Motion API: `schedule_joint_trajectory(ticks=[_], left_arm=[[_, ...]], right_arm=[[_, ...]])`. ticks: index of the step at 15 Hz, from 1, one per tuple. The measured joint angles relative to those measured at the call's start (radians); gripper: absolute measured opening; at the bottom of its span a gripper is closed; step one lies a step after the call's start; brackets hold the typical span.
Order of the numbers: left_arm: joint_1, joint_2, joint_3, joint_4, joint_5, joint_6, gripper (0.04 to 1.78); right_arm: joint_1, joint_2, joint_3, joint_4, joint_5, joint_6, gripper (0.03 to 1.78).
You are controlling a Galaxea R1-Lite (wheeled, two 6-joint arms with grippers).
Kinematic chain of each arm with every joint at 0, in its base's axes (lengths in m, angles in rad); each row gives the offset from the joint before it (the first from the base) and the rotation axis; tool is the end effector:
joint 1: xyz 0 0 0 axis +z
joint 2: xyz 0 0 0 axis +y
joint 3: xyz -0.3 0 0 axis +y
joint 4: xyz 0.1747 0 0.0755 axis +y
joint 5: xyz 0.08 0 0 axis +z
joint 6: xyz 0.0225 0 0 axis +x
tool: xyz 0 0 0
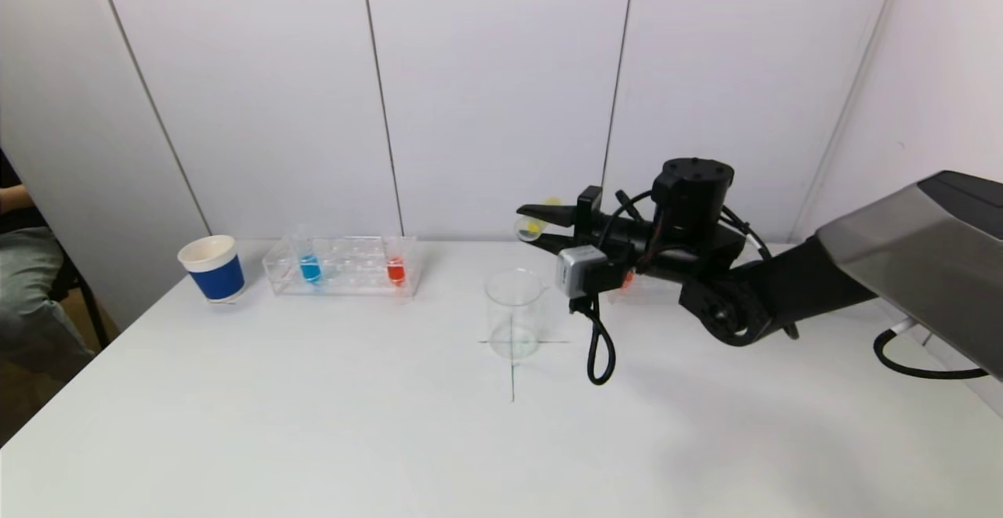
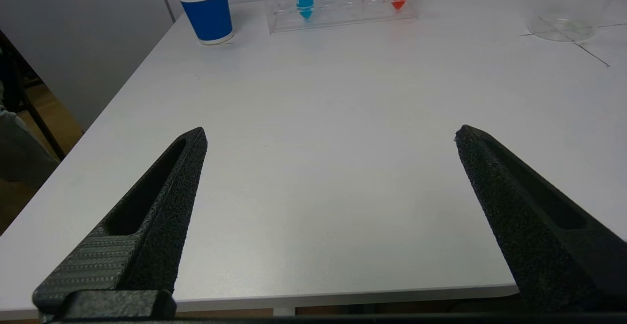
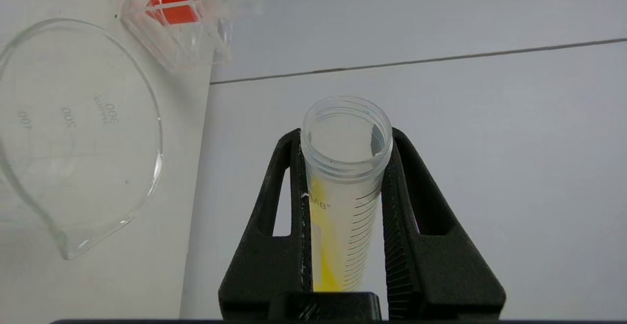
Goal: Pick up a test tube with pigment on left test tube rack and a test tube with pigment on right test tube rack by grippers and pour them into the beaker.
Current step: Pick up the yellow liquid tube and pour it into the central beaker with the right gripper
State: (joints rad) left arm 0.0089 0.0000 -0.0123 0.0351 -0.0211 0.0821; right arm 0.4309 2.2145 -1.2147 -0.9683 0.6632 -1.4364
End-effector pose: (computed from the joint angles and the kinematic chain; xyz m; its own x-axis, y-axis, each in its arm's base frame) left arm -0.0238 -0.0007 0.0753 0.9997 -0.0122 -0.0228 0.0140 0.9966 0.0815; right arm 0.3901 0.1946 0.1307 0.4585 0.8884 -0.0248 -0.1474 0.0485 -0.9879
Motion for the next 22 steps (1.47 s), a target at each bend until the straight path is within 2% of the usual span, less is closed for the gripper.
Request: schedule_joint_trajectory(ticks=[11,14,22], left_arm=[[0.000,0.000,0.000,0.000,0.000,0.000,1.77],[0.000,0.000,0.000,0.000,-0.001,0.000,1.77],[0.000,0.000,0.000,0.000,0.000,0.000,1.77]], right_arm=[[-0.001,0.042,0.000,0.015,-0.001,-0.075,0.47],[-0.001,0.043,-0.020,0.075,-0.003,-0.135,0.47],[-0.013,0.047,-0.061,0.158,-0.019,-0.190,0.47]])
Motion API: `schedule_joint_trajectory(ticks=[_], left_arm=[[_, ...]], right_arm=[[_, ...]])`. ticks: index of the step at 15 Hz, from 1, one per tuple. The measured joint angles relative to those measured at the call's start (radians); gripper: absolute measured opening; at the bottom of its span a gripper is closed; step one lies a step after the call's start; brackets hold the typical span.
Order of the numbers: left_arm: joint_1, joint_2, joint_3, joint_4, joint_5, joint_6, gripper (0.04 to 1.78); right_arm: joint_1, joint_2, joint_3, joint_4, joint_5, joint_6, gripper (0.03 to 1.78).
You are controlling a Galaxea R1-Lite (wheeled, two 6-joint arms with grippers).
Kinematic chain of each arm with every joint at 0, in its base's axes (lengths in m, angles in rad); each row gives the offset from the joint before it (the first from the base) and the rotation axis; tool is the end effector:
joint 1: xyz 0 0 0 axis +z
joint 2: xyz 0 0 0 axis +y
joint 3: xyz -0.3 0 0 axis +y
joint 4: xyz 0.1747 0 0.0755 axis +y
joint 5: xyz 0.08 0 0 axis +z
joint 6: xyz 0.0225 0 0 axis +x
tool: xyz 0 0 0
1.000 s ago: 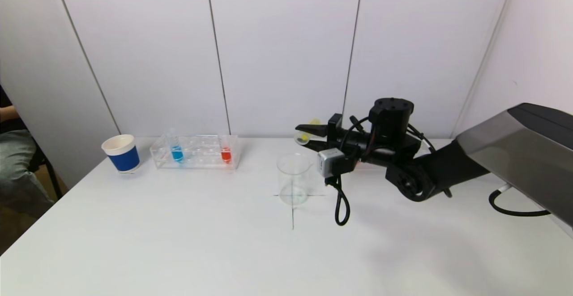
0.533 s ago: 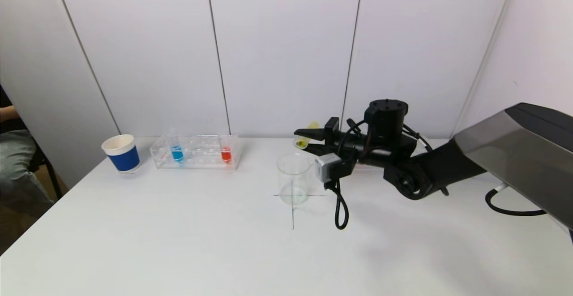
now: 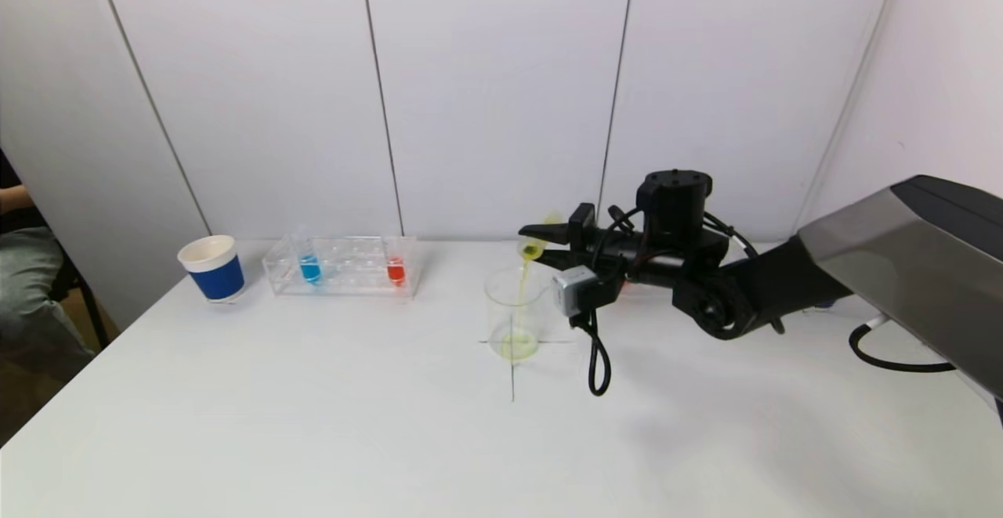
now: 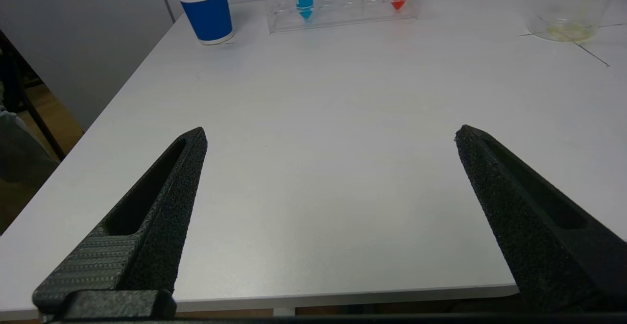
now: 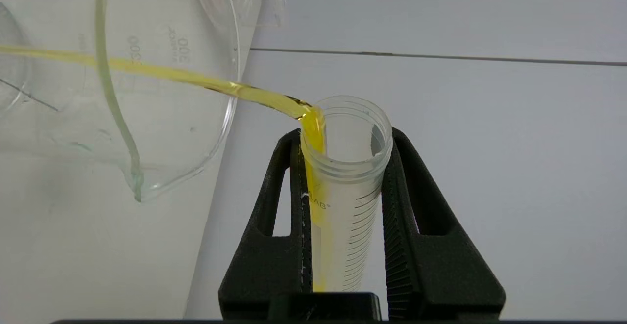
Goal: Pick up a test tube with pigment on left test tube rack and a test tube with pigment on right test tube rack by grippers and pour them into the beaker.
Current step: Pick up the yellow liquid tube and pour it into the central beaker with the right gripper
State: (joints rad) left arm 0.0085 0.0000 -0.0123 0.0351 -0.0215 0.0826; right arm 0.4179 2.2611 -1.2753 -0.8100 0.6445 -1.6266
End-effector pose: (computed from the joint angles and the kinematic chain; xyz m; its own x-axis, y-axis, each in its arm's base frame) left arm -0.0238 -0.0007 0.0753 0.9997 -0.0130 -0.0228 0.0148 0.9965 0.0820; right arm 0.4030 0.1937 0.1102 0.4755 0.8685 -0.1398 -0.1113 -0.0982 -0.9889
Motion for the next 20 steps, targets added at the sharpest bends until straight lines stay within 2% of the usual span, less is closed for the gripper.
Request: schedule_joint_trajectory(ticks=[6,8,20], left_arm=[[0.000,0.000,0.000,0.000,0.000,0.000,1.77],[0.000,0.000,0.000,0.000,0.000,0.000,1.77],[0.000,0.000,0.000,0.000,0.000,0.000,1.77]], right_arm=[[-0.005,0.000,-0.024,0.036,-0.002,-0.033,0.47],[-0.005,-0.001,-0.028,0.053,-0.021,-0.048,0.47],[-0.005,-0.032,-0.075,0.193,-0.068,-0.172,0.47]])
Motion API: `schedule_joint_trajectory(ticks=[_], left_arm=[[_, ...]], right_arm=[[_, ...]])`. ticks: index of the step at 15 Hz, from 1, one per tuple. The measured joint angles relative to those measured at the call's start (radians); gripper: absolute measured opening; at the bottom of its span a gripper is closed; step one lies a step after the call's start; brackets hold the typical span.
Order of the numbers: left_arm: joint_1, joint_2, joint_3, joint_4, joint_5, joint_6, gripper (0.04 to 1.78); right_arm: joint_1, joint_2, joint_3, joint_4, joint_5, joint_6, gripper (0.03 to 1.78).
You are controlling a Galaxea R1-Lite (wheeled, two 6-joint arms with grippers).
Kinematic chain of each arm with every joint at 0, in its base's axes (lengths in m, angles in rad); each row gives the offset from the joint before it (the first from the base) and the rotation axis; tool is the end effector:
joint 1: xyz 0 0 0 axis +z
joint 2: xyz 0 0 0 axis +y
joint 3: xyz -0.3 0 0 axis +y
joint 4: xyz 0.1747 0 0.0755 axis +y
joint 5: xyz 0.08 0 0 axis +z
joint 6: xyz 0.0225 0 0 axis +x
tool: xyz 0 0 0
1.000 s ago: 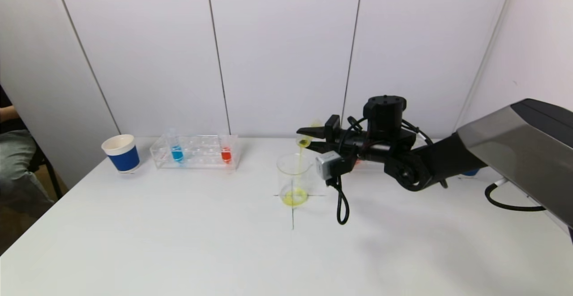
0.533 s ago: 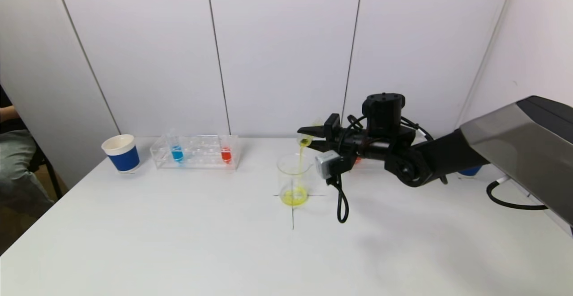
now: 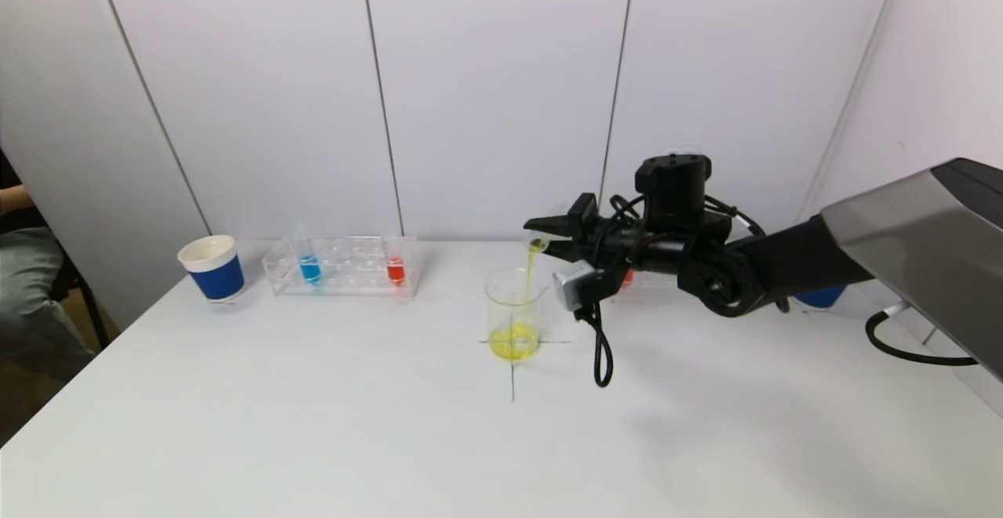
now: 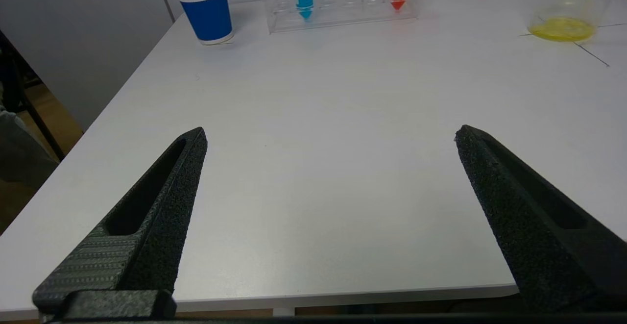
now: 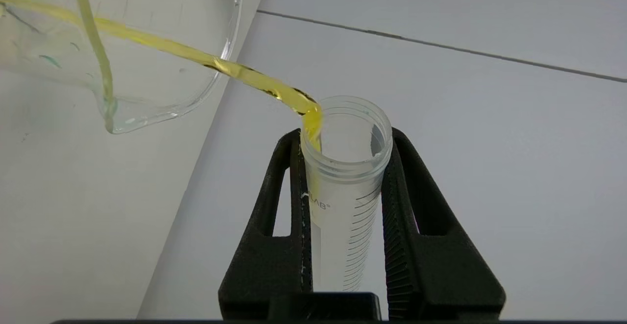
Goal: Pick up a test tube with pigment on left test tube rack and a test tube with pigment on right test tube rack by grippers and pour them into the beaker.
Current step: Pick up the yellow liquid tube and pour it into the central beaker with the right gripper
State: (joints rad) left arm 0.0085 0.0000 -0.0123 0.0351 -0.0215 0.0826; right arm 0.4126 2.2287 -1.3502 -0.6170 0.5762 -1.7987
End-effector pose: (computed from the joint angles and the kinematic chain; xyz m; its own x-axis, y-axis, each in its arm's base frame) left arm -0.0238 -0.0007 0.0753 0.9997 -0.0130 -0.0228 0.0148 0.9965 0.0820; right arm 0.4060 0.1911 0.1255 0.5236 0.8239 -0.2168 -0.0458 -0.2269 -0.9728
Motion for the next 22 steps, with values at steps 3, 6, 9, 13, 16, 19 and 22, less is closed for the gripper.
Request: schedule_joint_trajectory(ticks=[3,6,9,13,16,19,22], left_arm=[[0.000,0.000,0.000,0.000,0.000,0.000,1.77],[0.000,0.000,0.000,0.000,0.000,0.000,1.77],[0.000,0.000,0.000,0.000,0.000,0.000,1.77],[0.000,0.000,0.000,0.000,0.000,0.000,1.77],[0.000,0.000,0.000,0.000,0.000,0.000,1.77],[0.000,0.000,0.000,0.000,0.000,0.000,1.77],[0.000,0.000,0.000,0.000,0.000,0.000,1.77]], right_arm=[[0.003,-0.008,-0.004,0.019,-0.011,-0.024,0.47],[0.006,-0.021,-0.008,0.071,-0.039,-0.072,0.47],[0.014,-0.027,-0.017,0.091,-0.051,-0.103,0.47],[0.034,-0.029,-0.031,0.108,-0.071,-0.143,0.47],[0.040,-0.032,-0.041,0.123,-0.079,-0.177,0.47],[0.042,-0.040,-0.049,0.142,-0.086,-0.206,0.47],[0.041,-0.044,-0.050,0.143,-0.085,-0.208,0.47]])
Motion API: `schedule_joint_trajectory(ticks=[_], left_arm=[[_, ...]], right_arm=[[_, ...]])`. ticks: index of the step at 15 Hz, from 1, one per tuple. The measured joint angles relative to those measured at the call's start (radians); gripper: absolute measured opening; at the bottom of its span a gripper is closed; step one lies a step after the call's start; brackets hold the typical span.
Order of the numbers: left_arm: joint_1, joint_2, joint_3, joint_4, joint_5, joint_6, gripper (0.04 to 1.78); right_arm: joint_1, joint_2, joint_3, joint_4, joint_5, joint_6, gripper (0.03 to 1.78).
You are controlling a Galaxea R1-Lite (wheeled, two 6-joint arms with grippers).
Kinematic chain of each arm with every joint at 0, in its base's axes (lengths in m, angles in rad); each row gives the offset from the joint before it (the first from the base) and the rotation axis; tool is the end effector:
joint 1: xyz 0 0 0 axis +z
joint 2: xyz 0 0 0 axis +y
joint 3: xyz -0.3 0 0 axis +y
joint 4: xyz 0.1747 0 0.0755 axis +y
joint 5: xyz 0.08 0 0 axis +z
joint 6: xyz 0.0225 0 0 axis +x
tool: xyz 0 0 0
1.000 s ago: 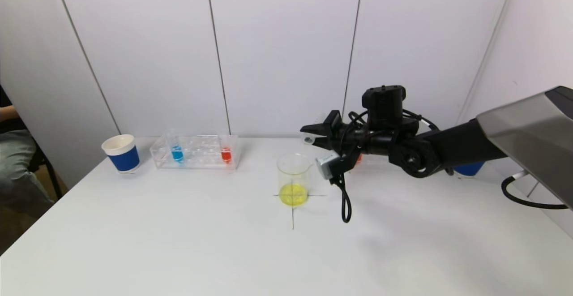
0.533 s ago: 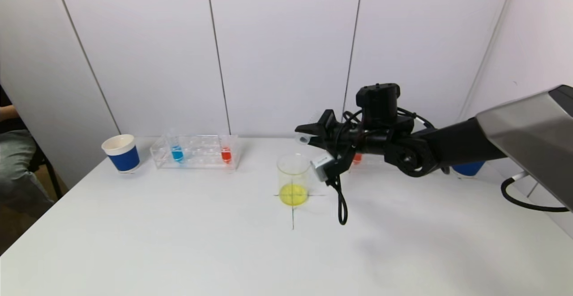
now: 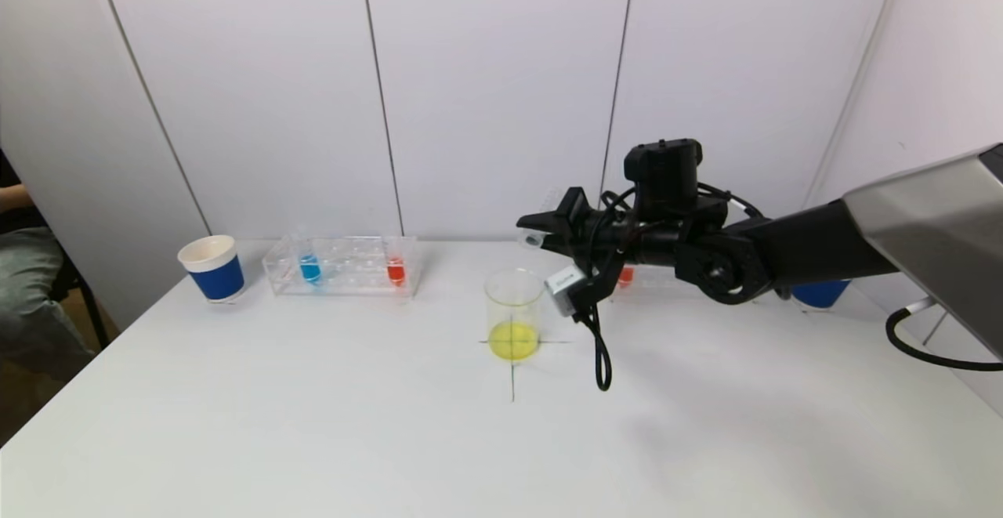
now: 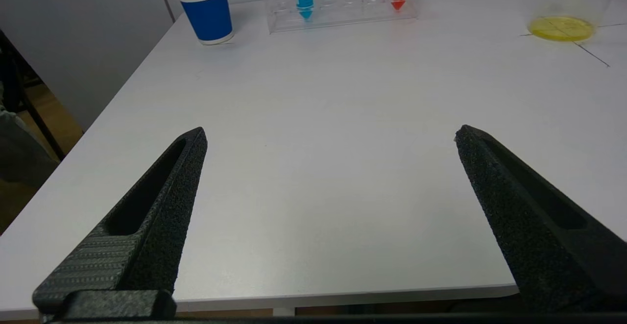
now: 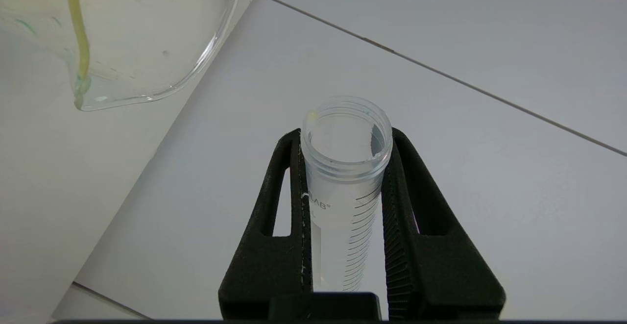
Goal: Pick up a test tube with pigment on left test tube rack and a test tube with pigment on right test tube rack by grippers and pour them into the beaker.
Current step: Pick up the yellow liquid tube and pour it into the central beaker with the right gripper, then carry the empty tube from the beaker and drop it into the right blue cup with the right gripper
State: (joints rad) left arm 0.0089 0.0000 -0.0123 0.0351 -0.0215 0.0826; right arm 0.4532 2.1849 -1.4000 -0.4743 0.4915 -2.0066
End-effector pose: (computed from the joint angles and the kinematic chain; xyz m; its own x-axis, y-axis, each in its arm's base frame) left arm -0.0238 -0.0007 0.0753 0.9997 -0.0126 -0.0228 0.0144 0.9965 0.0820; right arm 0.3953 0.2043 0.1446 0.5481 0.7919 -0.2695 0.0844 -0.3729 -0.9240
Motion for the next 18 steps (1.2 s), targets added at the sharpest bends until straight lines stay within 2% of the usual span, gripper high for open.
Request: schedule_joint_trajectory(ticks=[3,5,7,12,15,17,18], left_arm=[[0.000,0.000,0.000,0.000,0.000,0.000,1.77],[0.000,0.000,0.000,0.000,0.000,0.000,1.77],[0.000,0.000,0.000,0.000,0.000,0.000,1.77],[0.000,0.000,0.000,0.000,0.000,0.000,1.77],[0.000,0.000,0.000,0.000,0.000,0.000,1.77],[0.000,0.000,0.000,0.000,0.000,0.000,1.77],[0.000,0.000,0.000,0.000,0.000,0.000,1.77]], right_arm=[[-0.011,-0.004,0.002,-0.011,0.011,0.044,0.47],[-0.014,-0.017,0.009,-0.019,0.013,0.129,0.47],[-0.014,-0.030,0.022,-0.069,0.016,0.235,0.47],[-0.014,-0.073,0.097,-0.290,0.001,0.576,0.47],[-0.015,-0.110,0.107,-0.310,-0.048,0.725,0.47],[-0.008,-0.129,0.107,-0.332,-0.108,0.840,0.47],[-0.001,-0.137,0.106,-0.352,-0.152,0.916,0.47]])
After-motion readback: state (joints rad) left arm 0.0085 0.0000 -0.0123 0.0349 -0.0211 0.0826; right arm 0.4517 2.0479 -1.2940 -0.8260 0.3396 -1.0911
